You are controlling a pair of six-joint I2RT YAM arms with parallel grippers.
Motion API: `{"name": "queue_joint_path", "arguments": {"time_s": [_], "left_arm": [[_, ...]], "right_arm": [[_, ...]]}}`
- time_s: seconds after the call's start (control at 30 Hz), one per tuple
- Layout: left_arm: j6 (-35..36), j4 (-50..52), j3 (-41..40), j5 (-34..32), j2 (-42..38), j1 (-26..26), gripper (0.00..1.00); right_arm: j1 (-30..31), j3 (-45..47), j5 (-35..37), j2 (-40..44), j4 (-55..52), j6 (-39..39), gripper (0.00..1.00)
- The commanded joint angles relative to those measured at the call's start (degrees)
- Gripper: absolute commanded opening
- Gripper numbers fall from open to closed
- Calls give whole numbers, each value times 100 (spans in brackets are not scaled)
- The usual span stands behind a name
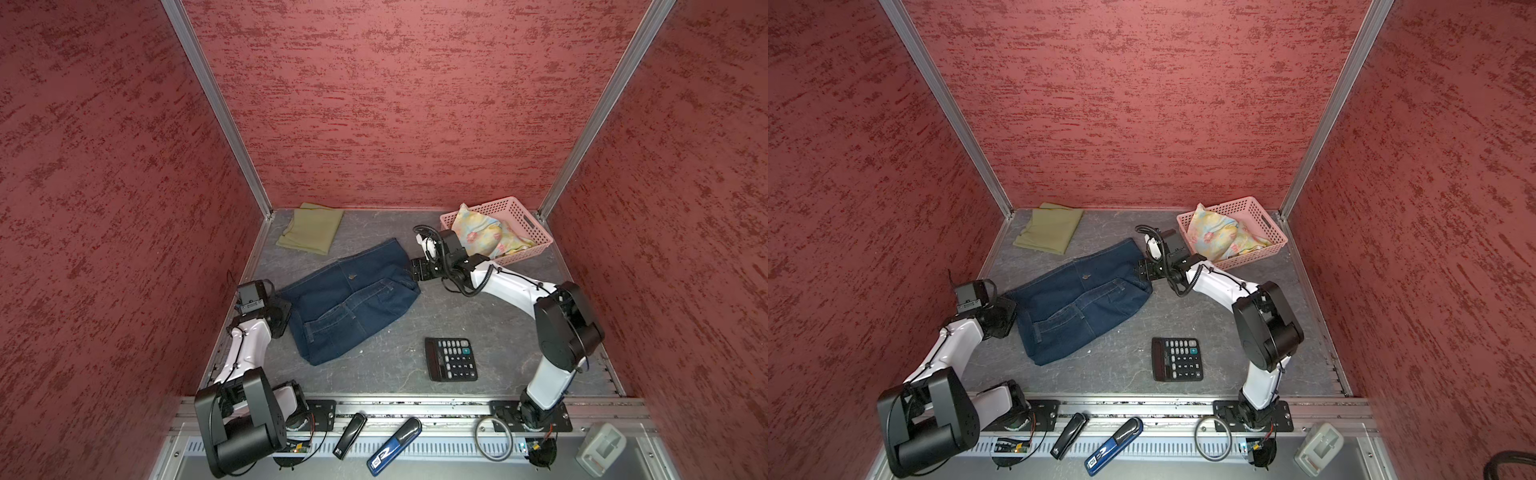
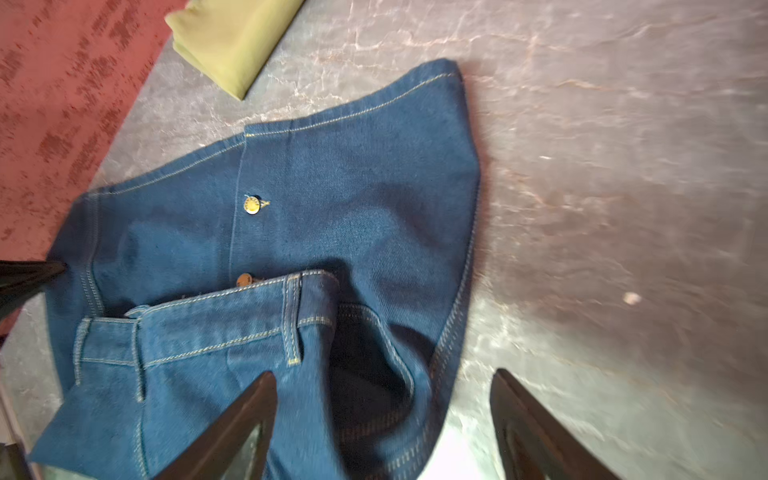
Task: Fold and stack skirts
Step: Move the skirt to the center of the table, then smooth out the skirt at the center of the table.
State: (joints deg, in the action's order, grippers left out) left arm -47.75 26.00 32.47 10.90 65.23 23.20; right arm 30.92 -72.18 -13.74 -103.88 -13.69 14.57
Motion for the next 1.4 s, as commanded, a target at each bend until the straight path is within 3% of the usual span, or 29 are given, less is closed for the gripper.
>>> {"name": "queue_joint_path", "arguments": {"time_s": [0.0,0.1,0.13,0.27,0.43,0.53,0.63,0.67,1.1,1.2,1.3,1.37], "left_arm": [[-38,176,187,52,-156,27,23],[94,426,279,-336,-567,13,60],[193,444,325,-423,-702,1,65],[573,787,859,-888,-787,-198,80],[882,975,1479,-1059,-339,-454,85],[938,922,1654,-1098,-190,-628,85],[976,871,1752,-1160,-54,-840,85],[994,851,1775,-1209,5,-929,85],[894,567,2035,-1289,1722,-2103,84],[907,451,2079,-1315,2085,-2204,84],[914,356,2101,-1293,2365,-2164,84],[933,322,2106,-1293,2470,-2146,84]], "right_arm": [[51,-322,-198,-351,-309,-76,81],[135,-559,-334,-637,-377,-126,81],[155,-643,-394,-736,-418,-137,81],[278,-930,-598,-1044,-588,-206,81],[489,-931,-791,-1184,-674,-261,75],[507,-930,-1011,-1290,-636,-268,53],[512,-889,-1105,-1344,-557,-279,6],[512,-798,-1061,-1292,-467,-315,0],[510,2062,-1100,752,2261,-851,0],[512,2509,-1140,1077,2441,-854,22],[514,2939,-914,1432,2703,-714,58],[488,3055,-562,1637,2773,-542,70]]}}
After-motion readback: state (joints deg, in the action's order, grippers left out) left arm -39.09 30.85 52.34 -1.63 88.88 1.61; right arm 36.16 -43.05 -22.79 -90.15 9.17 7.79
